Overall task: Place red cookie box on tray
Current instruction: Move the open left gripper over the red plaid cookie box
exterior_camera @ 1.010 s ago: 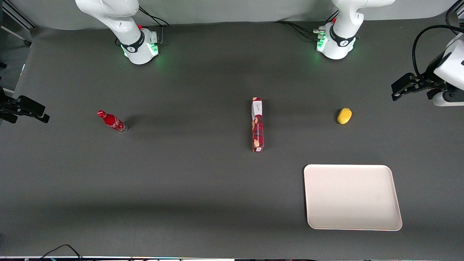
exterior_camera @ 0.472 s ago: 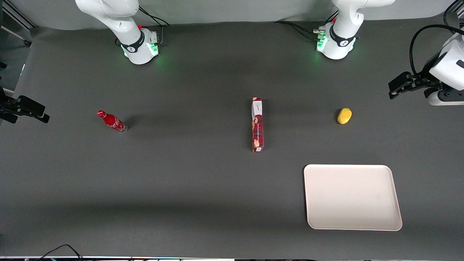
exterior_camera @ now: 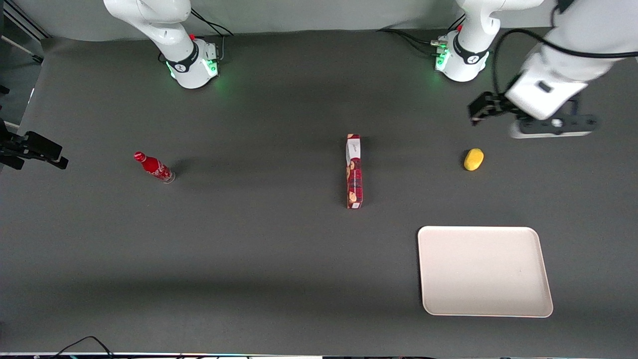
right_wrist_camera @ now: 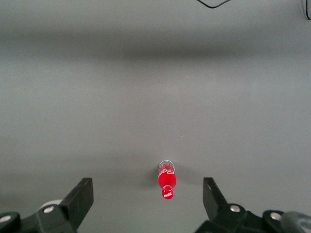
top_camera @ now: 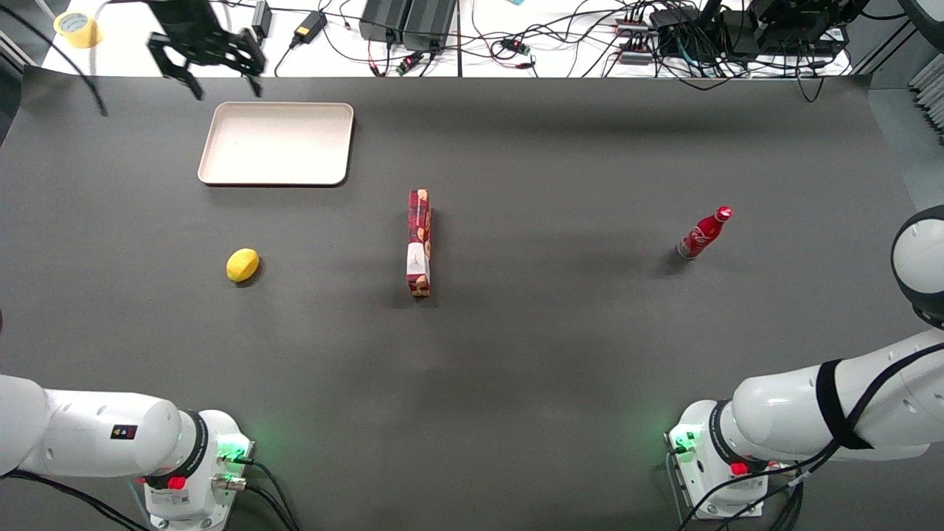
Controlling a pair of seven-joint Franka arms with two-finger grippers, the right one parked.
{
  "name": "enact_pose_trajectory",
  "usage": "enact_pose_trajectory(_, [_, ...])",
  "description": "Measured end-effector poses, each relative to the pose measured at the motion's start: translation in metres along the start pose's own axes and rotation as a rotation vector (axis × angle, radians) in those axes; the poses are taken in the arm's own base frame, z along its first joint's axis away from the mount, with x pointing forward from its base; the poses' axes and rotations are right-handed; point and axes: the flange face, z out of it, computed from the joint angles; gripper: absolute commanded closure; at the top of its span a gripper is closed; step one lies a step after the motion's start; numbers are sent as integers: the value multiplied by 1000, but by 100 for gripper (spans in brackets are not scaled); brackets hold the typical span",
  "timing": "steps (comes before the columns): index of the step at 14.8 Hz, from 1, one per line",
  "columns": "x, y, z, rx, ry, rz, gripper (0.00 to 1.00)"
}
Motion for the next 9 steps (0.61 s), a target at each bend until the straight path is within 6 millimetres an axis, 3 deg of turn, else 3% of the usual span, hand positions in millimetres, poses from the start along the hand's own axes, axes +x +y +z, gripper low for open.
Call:
enact_pose_trajectory(4, [-10, 89, 37, -9, -18, -43, 0])
enact_pose_trajectory(9, [-16, 160, 98, -62, -5, -43, 0])
